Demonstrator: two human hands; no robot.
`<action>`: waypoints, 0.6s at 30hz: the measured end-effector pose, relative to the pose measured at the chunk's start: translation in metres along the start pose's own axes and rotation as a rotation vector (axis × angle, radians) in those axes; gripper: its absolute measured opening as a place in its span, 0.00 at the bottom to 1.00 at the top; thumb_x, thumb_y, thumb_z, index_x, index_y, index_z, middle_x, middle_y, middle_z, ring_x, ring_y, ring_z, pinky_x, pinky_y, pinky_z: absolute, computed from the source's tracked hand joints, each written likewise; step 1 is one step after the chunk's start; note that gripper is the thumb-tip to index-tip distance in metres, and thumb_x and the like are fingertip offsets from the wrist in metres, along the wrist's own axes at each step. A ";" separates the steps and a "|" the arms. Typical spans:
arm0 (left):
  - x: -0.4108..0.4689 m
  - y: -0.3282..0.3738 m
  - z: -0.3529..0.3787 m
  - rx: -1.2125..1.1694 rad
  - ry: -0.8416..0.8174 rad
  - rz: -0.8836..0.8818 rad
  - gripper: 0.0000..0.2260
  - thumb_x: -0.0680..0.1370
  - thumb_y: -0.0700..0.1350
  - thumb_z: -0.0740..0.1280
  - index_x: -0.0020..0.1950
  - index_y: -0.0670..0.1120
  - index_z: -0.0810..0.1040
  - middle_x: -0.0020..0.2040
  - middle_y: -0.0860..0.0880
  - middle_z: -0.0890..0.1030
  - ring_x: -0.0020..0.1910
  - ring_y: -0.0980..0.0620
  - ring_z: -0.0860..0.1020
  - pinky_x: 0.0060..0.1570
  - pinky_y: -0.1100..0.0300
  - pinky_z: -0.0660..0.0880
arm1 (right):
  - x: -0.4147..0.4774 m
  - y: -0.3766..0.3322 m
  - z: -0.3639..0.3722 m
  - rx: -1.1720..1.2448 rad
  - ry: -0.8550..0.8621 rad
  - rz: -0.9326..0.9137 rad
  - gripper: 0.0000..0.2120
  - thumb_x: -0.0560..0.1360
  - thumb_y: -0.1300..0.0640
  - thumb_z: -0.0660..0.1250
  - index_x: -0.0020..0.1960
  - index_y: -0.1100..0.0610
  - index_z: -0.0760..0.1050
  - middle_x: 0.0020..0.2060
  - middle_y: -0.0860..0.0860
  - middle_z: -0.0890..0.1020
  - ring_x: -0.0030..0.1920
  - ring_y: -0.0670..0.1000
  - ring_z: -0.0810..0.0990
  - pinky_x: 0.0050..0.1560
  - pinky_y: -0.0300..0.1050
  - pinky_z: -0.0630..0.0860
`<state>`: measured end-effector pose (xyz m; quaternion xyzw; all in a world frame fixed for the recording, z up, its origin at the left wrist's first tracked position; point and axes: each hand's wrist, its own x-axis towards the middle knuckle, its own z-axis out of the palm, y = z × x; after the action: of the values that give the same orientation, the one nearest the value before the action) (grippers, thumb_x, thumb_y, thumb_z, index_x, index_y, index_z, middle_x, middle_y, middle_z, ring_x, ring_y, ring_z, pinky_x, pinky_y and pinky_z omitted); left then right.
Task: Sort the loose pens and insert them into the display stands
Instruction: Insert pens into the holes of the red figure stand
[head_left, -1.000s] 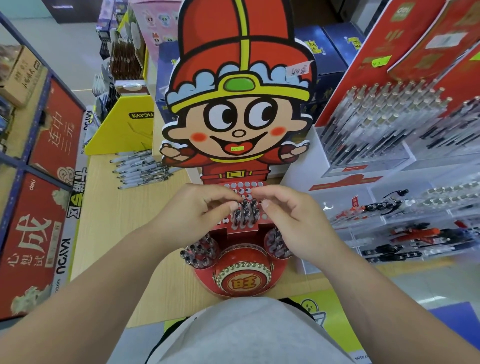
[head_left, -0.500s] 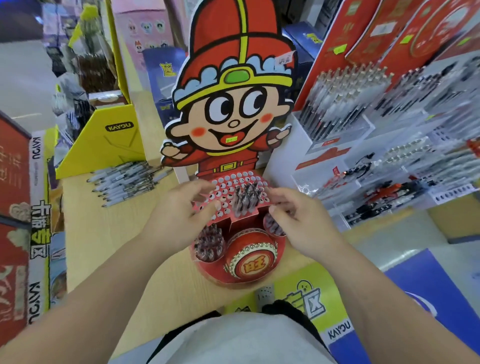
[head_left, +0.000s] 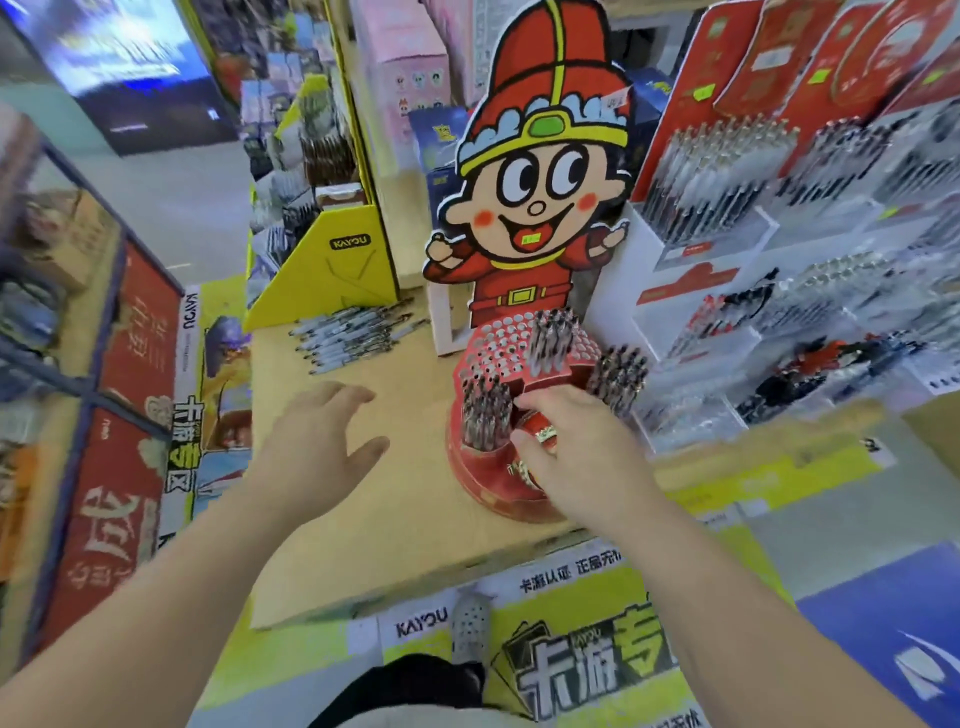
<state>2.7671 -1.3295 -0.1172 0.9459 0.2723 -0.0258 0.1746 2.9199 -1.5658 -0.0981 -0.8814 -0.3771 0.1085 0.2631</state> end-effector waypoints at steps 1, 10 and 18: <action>-0.009 -0.006 -0.001 0.030 -0.007 -0.006 0.24 0.79 0.57 0.69 0.73 0.50 0.71 0.70 0.47 0.73 0.57 0.41 0.77 0.60 0.49 0.71 | -0.003 -0.008 0.005 0.002 0.006 -0.018 0.18 0.78 0.48 0.67 0.66 0.50 0.76 0.60 0.47 0.78 0.62 0.51 0.75 0.62 0.47 0.73; -0.036 -0.042 -0.014 0.180 -0.027 0.022 0.27 0.79 0.58 0.67 0.75 0.50 0.68 0.71 0.47 0.71 0.67 0.44 0.72 0.63 0.50 0.72 | -0.029 -0.059 0.053 -0.005 -0.086 -0.039 0.20 0.78 0.46 0.67 0.67 0.51 0.75 0.61 0.49 0.78 0.61 0.53 0.75 0.61 0.49 0.73; -0.006 -0.135 -0.012 0.196 -0.078 0.107 0.28 0.79 0.61 0.66 0.76 0.52 0.66 0.73 0.49 0.69 0.71 0.44 0.68 0.69 0.48 0.68 | 0.002 -0.094 0.116 -0.030 -0.152 0.137 0.21 0.79 0.43 0.65 0.69 0.50 0.74 0.65 0.49 0.75 0.65 0.52 0.75 0.64 0.46 0.71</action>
<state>2.6909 -1.2215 -0.1480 0.9699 0.2107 -0.0797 0.0929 2.8190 -1.4655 -0.1437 -0.8981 -0.3364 0.1871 0.2127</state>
